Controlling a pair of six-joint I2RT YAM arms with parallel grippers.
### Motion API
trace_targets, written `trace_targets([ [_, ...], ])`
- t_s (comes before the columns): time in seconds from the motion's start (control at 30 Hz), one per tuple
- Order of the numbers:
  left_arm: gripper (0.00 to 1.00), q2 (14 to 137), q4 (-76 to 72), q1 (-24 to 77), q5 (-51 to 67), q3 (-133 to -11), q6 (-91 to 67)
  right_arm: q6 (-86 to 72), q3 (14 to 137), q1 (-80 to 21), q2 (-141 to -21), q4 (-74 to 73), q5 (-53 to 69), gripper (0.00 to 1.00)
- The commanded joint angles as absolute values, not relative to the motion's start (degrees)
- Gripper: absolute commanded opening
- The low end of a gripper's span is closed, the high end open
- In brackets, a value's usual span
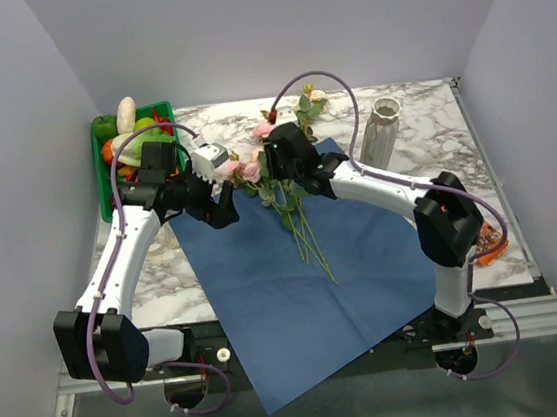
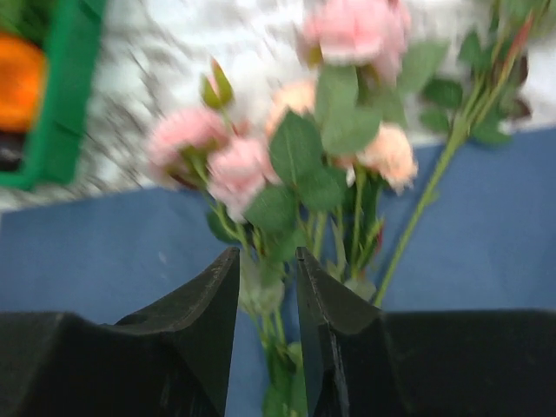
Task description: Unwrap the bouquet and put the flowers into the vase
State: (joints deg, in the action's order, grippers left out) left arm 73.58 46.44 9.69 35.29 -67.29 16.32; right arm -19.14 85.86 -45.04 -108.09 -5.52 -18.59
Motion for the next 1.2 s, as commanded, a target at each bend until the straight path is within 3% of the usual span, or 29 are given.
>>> trace_targets([
  [0.0,0.99,72.6,47.46,9.32,33.67,-66.01,18.28,-22.14,86.83,-44.56,-113.54,-18.45,-15.83,0.41],
  [0.77,0.99,71.46,48.25,9.32,32.96,-65.57,19.77,-24.43,94.3,-41.75,-125.24,-21.97,-9.41,0.35],
  [0.93,0.99,71.54,48.96,9.32,32.96,-66.18,20.04,-23.82,94.75,-41.4,-123.67,-21.89,-8.97,0.18],
  [1.17,0.99,71.72,49.22,9.23,33.13,-66.36,20.21,-24.87,86.59,-41.57,-112.69,-11.27,-6.42,0.05],
])
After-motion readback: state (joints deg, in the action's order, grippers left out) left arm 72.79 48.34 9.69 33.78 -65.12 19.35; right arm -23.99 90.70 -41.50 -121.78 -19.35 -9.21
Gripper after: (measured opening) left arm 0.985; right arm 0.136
